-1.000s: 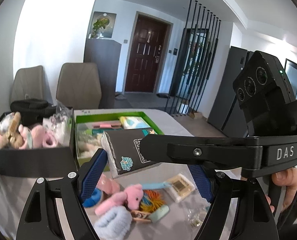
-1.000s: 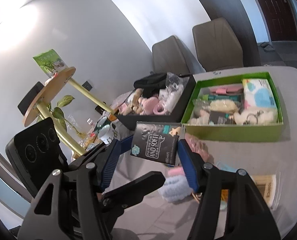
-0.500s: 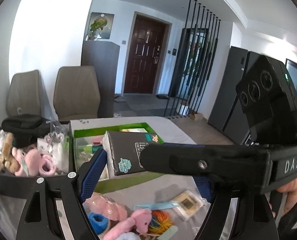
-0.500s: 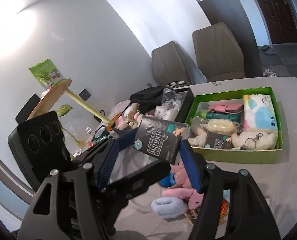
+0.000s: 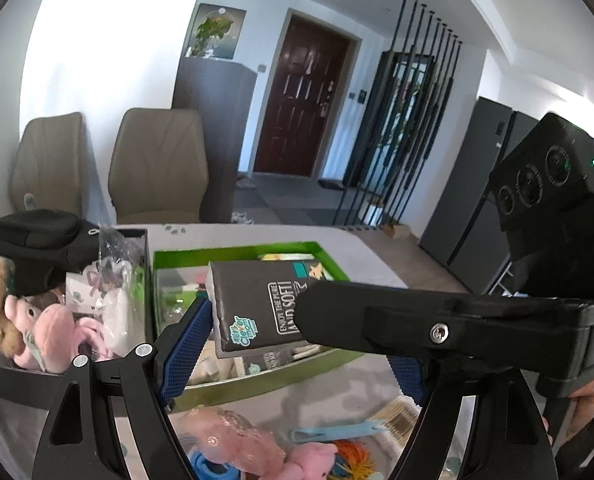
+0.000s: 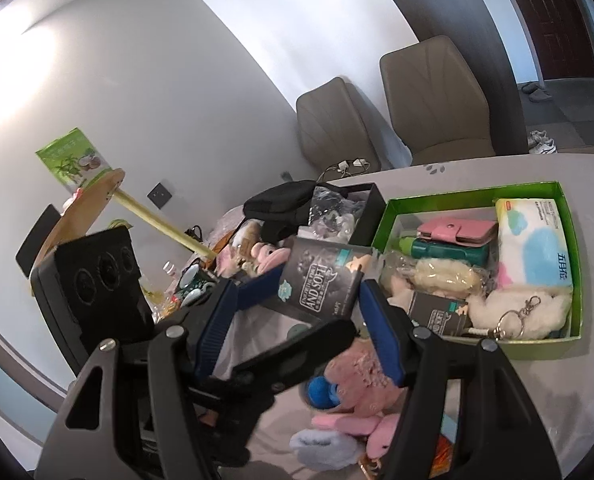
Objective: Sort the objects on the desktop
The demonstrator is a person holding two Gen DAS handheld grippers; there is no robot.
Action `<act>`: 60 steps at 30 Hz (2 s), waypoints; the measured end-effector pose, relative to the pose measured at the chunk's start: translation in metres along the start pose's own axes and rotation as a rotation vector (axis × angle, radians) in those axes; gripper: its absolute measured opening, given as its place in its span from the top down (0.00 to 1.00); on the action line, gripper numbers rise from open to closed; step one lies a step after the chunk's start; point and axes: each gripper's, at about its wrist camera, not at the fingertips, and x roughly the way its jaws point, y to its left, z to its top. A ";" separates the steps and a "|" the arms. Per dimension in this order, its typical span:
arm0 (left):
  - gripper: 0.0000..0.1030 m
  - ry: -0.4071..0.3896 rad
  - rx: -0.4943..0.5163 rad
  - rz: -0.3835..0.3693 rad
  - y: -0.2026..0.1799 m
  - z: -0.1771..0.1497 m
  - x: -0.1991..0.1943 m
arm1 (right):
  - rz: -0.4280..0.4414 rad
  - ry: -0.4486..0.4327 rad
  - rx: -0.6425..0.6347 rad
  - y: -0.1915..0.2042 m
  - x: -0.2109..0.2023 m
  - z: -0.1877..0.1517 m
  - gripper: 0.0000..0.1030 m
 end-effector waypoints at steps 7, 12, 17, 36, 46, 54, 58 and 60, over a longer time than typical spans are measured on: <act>0.21 0.006 -0.028 0.011 0.011 -0.005 0.003 | 0.004 0.019 0.018 -0.008 0.019 0.002 0.37; 0.21 0.023 -0.032 0.023 0.014 -0.008 0.009 | -0.009 0.033 0.040 -0.015 0.031 0.000 0.36; 0.21 0.052 -0.060 0.034 0.023 -0.013 0.021 | -0.011 0.044 0.052 -0.020 0.040 -0.002 0.34; 0.21 0.071 -0.138 0.099 0.057 -0.028 0.031 | -0.052 0.039 0.198 -0.076 0.070 -0.007 0.11; 0.21 0.070 -0.131 0.100 0.056 -0.024 0.029 | -0.043 0.032 0.194 -0.071 0.065 -0.006 0.10; 0.21 0.070 -0.131 0.100 0.057 -0.023 0.028 | -0.045 0.033 0.189 -0.070 0.063 -0.005 0.10; 0.21 0.062 -0.128 0.101 0.056 -0.022 0.026 | -0.048 0.028 0.182 -0.069 0.060 -0.004 0.10; 0.21 0.058 -0.123 0.106 0.055 -0.020 0.026 | -0.054 0.022 0.175 -0.068 0.057 -0.004 0.10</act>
